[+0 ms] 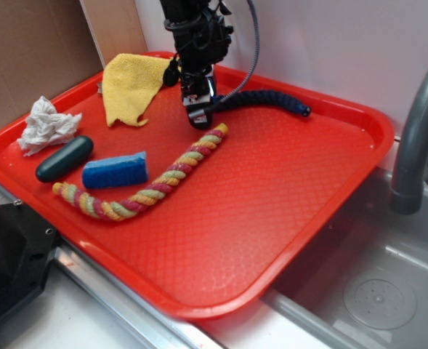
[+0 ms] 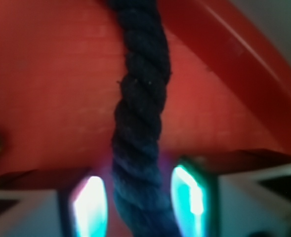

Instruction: Grab the blue rope.

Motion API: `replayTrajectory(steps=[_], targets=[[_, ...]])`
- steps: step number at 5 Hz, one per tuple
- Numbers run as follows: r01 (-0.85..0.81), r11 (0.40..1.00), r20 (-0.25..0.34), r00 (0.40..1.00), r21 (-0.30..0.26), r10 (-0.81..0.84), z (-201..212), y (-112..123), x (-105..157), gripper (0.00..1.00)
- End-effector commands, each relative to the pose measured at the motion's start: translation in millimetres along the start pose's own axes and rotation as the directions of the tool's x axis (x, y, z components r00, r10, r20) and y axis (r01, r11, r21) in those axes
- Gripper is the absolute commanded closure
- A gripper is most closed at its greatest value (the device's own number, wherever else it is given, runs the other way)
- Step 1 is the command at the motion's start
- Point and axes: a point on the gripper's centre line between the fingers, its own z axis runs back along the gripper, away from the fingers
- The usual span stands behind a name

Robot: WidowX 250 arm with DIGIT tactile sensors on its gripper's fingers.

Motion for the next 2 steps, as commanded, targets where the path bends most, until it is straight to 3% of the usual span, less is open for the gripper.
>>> replayTrajectory(steps=[1,2], targets=[[-0.136,0.985,0.102,0.987,0.107,0.125,67,-16,-5,1.00],[-0.168,0.973,0.178,0.974,0.160,0.139,104,-28,-5,1.00]])
